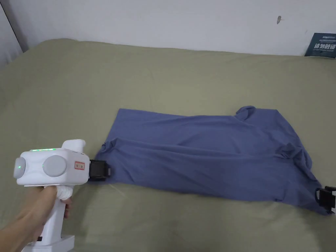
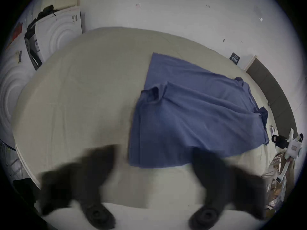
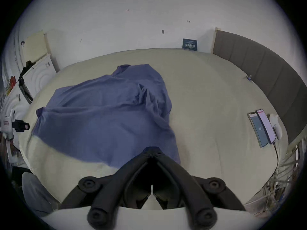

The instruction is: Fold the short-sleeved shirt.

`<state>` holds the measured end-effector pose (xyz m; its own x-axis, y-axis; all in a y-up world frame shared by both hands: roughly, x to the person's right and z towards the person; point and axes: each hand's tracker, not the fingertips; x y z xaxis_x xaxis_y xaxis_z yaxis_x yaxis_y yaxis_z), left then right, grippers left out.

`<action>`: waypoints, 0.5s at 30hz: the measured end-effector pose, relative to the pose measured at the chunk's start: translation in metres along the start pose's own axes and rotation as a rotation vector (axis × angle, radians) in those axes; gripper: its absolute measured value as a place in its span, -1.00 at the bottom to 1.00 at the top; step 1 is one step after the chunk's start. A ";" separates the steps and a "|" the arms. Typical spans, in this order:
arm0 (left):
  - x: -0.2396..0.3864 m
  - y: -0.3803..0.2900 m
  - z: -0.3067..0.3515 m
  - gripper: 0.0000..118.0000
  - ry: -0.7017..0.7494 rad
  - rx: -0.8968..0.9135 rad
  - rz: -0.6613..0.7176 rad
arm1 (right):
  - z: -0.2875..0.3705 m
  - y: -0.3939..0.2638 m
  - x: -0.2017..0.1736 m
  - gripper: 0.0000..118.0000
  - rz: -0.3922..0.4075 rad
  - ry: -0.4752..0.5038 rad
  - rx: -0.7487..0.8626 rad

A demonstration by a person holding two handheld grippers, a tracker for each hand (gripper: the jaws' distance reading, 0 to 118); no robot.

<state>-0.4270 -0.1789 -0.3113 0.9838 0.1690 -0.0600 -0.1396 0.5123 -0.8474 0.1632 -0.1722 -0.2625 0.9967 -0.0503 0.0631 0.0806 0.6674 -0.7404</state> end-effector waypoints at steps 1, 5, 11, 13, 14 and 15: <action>0.001 -0.001 -0.007 1.00 0.025 0.003 -0.001 | -0.002 -0.001 -0.002 -1.00 0.010 -0.002 -0.006; 0.016 0.012 -0.022 0.92 0.099 0.005 -0.015 | -0.009 -0.001 -0.004 -1.00 0.016 0.000 -0.023; 0.027 0.002 -0.023 -0.84 0.139 0.015 -0.084 | -0.018 0.005 -0.001 0.17 0.010 -0.010 -0.024; 0.030 0.001 -0.019 -0.93 0.085 0.023 -0.084 | -0.032 0.008 0.003 0.98 0.007 0.007 -0.054; 0.033 0.003 -0.020 -0.93 0.109 0.006 -0.099 | -0.038 0.009 0.002 0.95 0.009 0.005 -0.069; 0.032 0.003 -0.028 -0.93 0.119 0.003 -0.135 | -0.038 0.011 0.002 0.92 0.013 -0.020 0.010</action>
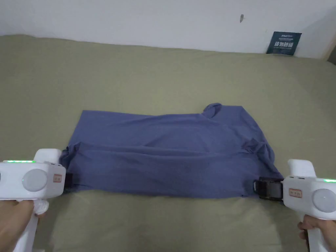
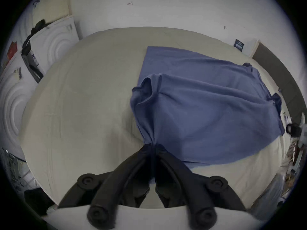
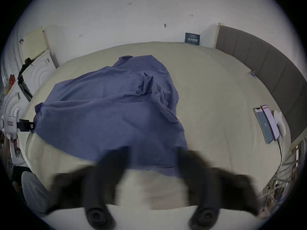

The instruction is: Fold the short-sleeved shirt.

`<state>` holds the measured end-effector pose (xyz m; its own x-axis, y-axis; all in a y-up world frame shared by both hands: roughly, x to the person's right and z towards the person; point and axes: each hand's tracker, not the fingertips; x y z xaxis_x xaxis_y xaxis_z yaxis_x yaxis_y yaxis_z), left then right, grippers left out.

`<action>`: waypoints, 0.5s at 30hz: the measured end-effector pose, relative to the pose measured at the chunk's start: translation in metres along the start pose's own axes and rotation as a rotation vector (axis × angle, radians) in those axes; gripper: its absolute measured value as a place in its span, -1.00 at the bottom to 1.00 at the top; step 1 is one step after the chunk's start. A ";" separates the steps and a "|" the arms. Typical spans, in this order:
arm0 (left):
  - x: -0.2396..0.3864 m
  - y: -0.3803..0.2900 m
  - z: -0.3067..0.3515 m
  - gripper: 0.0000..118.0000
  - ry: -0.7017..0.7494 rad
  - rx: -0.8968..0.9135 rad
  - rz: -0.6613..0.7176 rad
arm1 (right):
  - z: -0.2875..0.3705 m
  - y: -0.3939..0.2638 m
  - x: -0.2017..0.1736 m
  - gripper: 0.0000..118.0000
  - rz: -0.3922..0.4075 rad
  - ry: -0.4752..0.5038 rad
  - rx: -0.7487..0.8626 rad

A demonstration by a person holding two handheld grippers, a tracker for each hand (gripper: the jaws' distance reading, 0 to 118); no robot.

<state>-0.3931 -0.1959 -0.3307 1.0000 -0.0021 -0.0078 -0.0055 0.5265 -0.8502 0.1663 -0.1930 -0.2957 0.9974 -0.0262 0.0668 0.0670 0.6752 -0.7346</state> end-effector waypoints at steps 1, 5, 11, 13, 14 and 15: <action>0.000 0.000 -0.003 -0.93 0.013 -0.002 -0.014 | 0.000 -0.008 -0.005 0.89 0.016 0.007 -0.068; -0.005 0.001 -0.001 -0.93 -0.006 0.005 0.039 | -0.029 -0.003 -0.005 0.75 0.040 -0.030 -0.165; 0.003 0.000 0.013 -0.93 0.002 0.018 0.028 | -0.012 0.000 -0.007 -0.89 0.049 0.017 -0.125; -0.001 0.007 0.017 -0.93 0.000 0.010 0.021 | -0.003 0.001 -0.005 -0.89 0.056 0.017 -0.111; -0.001 0.007 0.022 -0.93 0.000 0.014 0.022 | 0.001 0.003 -0.004 -0.89 0.057 0.020 -0.107; -0.001 0.007 0.027 -0.93 -0.002 0.018 0.019 | 0.007 0.004 -0.004 -0.89 0.062 0.021 -0.088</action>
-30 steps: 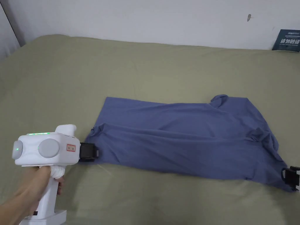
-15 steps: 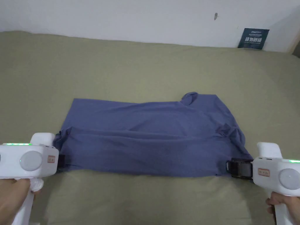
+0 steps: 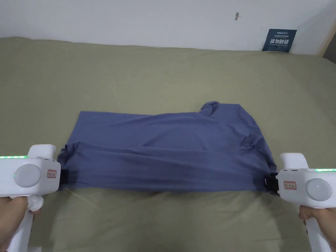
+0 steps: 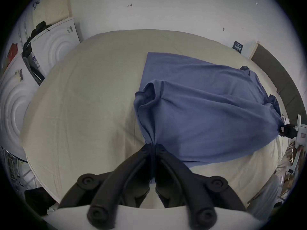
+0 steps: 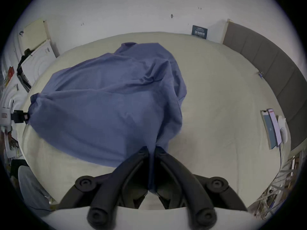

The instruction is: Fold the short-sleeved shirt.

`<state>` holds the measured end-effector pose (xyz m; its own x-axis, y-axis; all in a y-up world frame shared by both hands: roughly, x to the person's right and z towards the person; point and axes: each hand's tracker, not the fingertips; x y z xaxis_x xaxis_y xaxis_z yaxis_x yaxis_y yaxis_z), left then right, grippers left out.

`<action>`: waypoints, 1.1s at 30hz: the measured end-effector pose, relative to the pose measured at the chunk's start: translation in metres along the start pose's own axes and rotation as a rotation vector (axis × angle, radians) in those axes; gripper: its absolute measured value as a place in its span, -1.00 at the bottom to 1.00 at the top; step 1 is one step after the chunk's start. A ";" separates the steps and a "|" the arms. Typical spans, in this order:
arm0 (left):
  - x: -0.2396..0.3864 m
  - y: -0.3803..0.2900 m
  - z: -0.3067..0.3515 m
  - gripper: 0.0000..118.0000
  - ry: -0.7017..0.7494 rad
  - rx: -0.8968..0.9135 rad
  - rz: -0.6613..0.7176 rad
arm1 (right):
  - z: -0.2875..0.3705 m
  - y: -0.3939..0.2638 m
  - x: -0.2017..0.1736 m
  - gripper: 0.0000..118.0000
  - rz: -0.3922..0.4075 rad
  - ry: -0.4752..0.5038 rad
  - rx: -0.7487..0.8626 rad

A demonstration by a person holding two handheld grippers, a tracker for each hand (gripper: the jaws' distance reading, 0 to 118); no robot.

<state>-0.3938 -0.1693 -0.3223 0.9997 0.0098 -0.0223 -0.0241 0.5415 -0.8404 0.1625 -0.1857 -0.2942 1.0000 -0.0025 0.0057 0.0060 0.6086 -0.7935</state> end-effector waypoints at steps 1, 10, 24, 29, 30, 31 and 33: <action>-0.001 0.001 0.005 -0.93 -0.001 0.013 -0.005 | 0.005 0.001 0.001 -0.89 0.005 0.004 -0.004; -0.013 -0.062 0.046 -0.93 -0.016 0.004 0.014 | 0.053 -0.063 -0.003 -0.89 0.032 0.025 -0.012; -0.020 -0.107 0.048 -0.93 -0.007 -0.036 0.047 | 0.053 -0.103 -0.001 -0.89 0.013 0.047 -0.051; -0.030 -0.101 0.054 0.08 -0.104 0.021 0.093 | 0.058 -0.099 0.003 0.70 -0.024 0.054 -0.038; -0.033 -0.099 0.052 0.95 -0.103 0.002 0.098 | 0.060 -0.098 0.004 0.96 -0.031 0.059 -0.052; -0.032 -0.096 0.053 1.00 -0.099 -0.008 0.102 | 0.072 -0.095 0.007 0.81 -0.060 0.037 0.054; -0.029 -0.085 0.064 0.94 -0.101 0.027 0.091 | 0.078 -0.083 0.004 0.69 -0.054 0.032 0.013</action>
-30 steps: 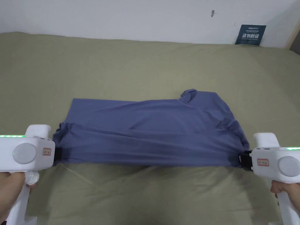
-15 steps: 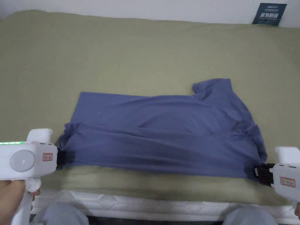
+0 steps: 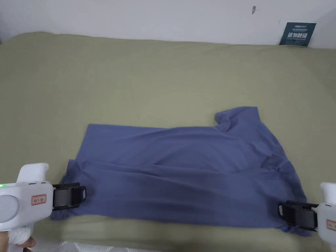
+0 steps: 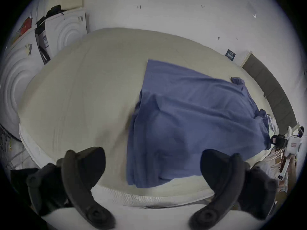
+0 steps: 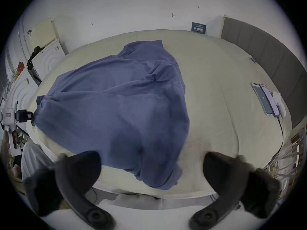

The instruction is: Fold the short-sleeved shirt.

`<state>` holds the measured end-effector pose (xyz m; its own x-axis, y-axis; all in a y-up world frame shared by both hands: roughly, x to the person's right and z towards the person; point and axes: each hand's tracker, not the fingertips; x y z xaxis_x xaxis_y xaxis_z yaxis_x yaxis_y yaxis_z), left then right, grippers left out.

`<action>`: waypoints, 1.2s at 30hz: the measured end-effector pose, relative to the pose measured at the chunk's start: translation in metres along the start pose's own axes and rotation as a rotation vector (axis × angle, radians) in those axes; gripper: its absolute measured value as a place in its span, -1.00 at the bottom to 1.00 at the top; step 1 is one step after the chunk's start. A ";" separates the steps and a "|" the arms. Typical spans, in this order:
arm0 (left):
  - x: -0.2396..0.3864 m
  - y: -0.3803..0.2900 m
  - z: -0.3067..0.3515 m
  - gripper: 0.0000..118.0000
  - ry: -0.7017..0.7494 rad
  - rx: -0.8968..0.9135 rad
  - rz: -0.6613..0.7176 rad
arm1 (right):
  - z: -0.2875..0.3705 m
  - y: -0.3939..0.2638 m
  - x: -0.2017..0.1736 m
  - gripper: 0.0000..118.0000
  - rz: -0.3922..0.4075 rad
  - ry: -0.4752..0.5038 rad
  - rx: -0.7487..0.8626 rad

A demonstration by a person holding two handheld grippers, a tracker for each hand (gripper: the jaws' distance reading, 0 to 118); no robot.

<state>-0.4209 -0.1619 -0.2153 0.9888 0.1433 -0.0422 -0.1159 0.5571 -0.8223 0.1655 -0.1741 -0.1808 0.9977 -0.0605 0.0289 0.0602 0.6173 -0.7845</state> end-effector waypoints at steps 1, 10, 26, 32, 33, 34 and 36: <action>0.003 0.009 0.001 0.84 -0.002 0.000 -0.010 | -0.004 0.009 0.002 0.64 0.000 0.012 0.032; 0.033 0.131 -0.071 -0.97 0.002 0.051 -0.072 | -0.053 0.124 -0.014 -1.00 -0.019 0.000 0.144; 0.042 0.193 -0.187 0.39 0.158 -0.096 -0.166 | -0.161 0.192 0.022 -1.00 0.041 -0.100 0.002; 0.049 0.194 -0.183 -0.99 0.103 -0.085 -0.157 | -0.188 0.207 0.030 0.98 -0.004 -0.084 -0.082; 0.049 0.193 -0.185 -0.99 0.105 -0.085 -0.163 | -0.198 0.206 0.030 0.89 -0.002 -0.078 -0.133; 0.049 0.192 -0.184 -0.99 0.103 -0.087 -0.157 | -0.204 0.210 0.033 0.79 -0.005 -0.091 -0.083; 0.046 0.195 -0.186 -0.99 0.096 -0.084 -0.134 | -0.224 0.211 0.033 0.74 0.032 -0.131 -0.187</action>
<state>-0.3803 -0.1990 -0.4833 0.9998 -0.0080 0.0201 0.0214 0.4949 -0.8687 0.2040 -0.2218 -0.4841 0.9951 0.0662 0.0728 0.0343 0.4602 -0.8872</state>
